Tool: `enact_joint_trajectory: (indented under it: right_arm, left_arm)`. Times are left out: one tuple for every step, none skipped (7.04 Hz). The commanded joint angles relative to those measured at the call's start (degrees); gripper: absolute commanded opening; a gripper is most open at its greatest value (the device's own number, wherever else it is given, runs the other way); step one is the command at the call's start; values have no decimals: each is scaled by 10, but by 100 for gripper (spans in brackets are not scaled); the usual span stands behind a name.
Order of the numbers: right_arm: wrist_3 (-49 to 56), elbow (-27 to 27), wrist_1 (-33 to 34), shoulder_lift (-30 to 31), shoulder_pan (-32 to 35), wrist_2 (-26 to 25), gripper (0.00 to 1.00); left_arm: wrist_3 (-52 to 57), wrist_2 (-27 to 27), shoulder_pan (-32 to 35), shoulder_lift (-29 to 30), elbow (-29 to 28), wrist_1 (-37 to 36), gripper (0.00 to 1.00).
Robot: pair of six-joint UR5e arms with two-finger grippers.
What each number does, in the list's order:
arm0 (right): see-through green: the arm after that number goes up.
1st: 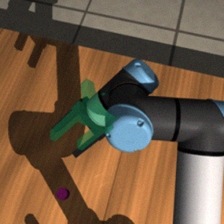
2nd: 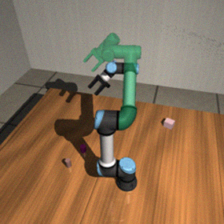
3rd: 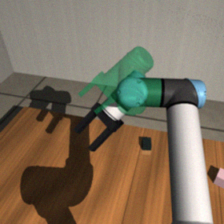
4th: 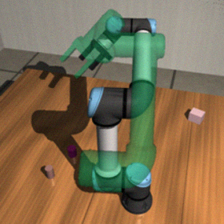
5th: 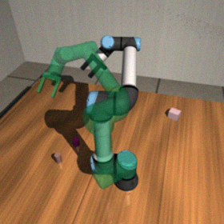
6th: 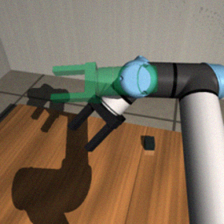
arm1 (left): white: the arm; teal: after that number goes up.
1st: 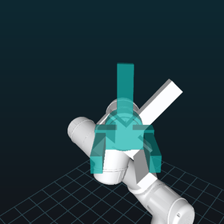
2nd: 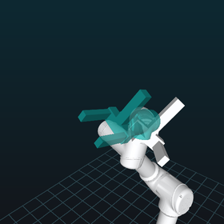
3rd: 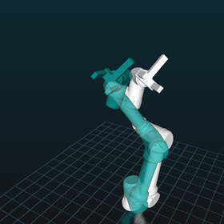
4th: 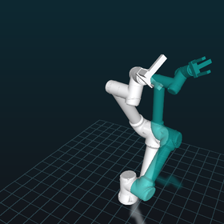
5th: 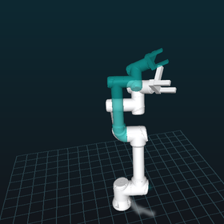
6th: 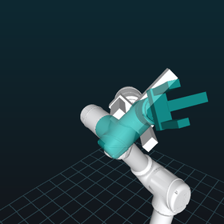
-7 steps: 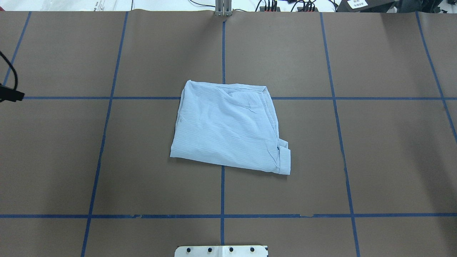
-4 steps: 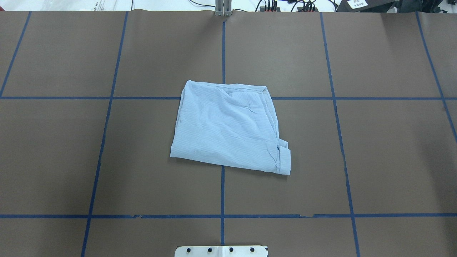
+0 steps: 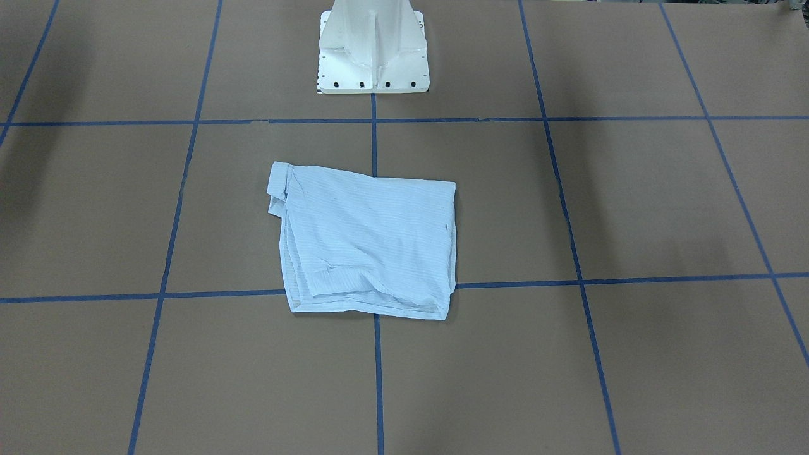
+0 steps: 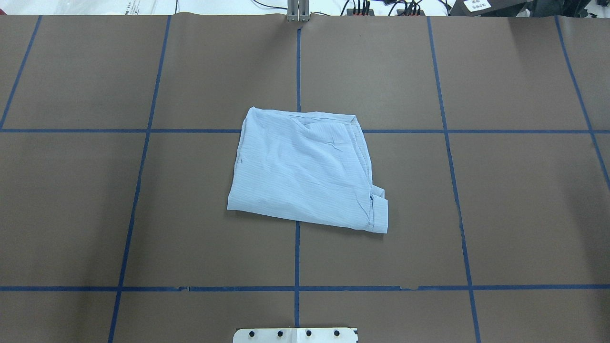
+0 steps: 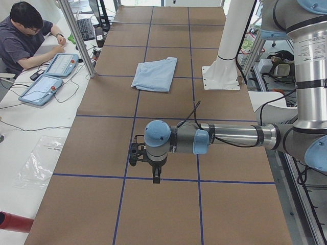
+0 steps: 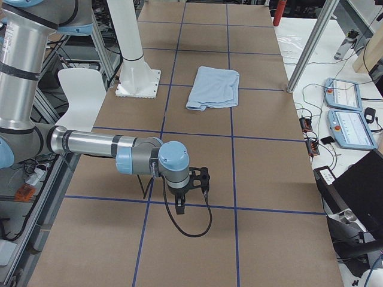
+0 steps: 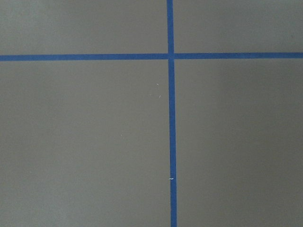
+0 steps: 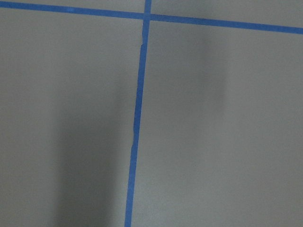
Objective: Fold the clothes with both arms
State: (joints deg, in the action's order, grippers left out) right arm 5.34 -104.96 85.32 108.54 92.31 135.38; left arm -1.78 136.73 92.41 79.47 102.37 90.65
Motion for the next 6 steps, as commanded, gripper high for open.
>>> enact_joint_trajectory:
  right_arm:
    - [0, -1, 2, -19, 0, 31, 100]
    - [-1, 4, 6, -35, -4, 21, 100]
    - [0, 3, 5, -35, -8, 20, 100]
    - [5, 3, 5, -35, -11, 21, 100]
    - [5, 3, 4, -38, -16, 21, 100]
    - [8, 4, -1, -34, -16, 24, 100]
  left_arm:
    - [4, -8, 3, 1, 3, 7, 100]
    - [4, -15, 3, -1, -1, 32, 100]
    - [4, -23, 3, 0, 5, 39, 100]
    - [4, -40, 1, -4, 4, 51, 100]
    - [3, -45, 1, -5, 4, 58, 100]
    - [4, -44, 1, -5, 2, 59, 100]
